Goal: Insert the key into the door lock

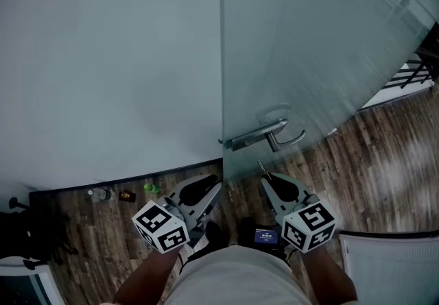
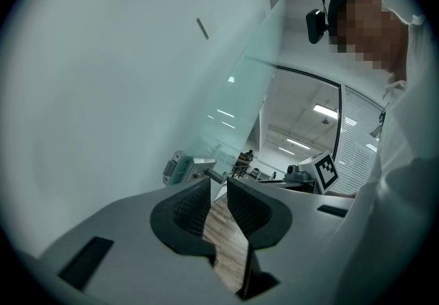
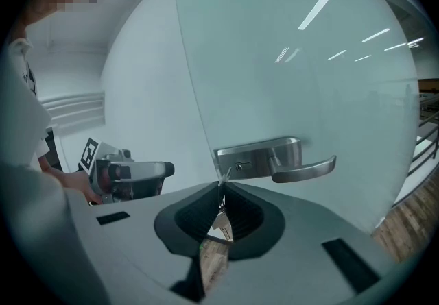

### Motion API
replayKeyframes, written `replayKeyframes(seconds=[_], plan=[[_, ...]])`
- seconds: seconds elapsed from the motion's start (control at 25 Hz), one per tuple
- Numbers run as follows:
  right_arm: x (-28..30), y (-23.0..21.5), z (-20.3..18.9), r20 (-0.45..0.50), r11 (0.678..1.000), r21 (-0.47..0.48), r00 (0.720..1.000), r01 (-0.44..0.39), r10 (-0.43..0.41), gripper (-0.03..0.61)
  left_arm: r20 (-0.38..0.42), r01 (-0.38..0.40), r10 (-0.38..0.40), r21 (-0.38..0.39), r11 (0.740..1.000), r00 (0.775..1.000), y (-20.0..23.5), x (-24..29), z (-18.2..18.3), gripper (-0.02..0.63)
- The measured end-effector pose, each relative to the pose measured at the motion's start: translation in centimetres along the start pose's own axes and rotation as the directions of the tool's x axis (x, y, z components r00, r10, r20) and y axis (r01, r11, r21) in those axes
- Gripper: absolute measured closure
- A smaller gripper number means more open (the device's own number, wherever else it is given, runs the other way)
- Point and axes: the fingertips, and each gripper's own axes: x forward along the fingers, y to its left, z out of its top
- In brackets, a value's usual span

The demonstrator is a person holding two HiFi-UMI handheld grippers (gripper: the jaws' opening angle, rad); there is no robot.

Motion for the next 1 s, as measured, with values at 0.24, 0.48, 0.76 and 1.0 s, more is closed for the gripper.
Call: replayKeyframes(seconds=[0.24, 0.48, 0.76, 1.0], plan=[[1.2, -0.4, 0.2, -0.005, 1.0, -0.005, 1.0, -0.013, 0.013, 0.551, -0.002, -0.024, 0.024, 0.025, 0.999, 1.0, 1.2, 0.9, 0.5, 0.517], [2.4, -0.9, 0.4, -0.01, 1.0, -0.009, 1.0, -0.023, 0.022, 0.551, 0.003, -0.036, 0.036, 0.05, 0.998, 0.999, 2.8, 1.9, 1.1, 0.508], [3.2, -1.4, 0.2, -0.024, 1.0, -0.003, 0.999, -0.026, 0.026, 0.551, -0.001, -0.042, 0.042, 0.067, 0.997, 0.999, 3.7, 2.9, 1.6, 0.502], [3.4, -1.5, 0.1, -0.031, 1.0, 0.001, 0.999, -0.028, 0.028, 0.551, -0.012, -0.052, 0.053, 0.069, 0.996, 0.998, 3.8, 3.2, 1.9, 0.5]])
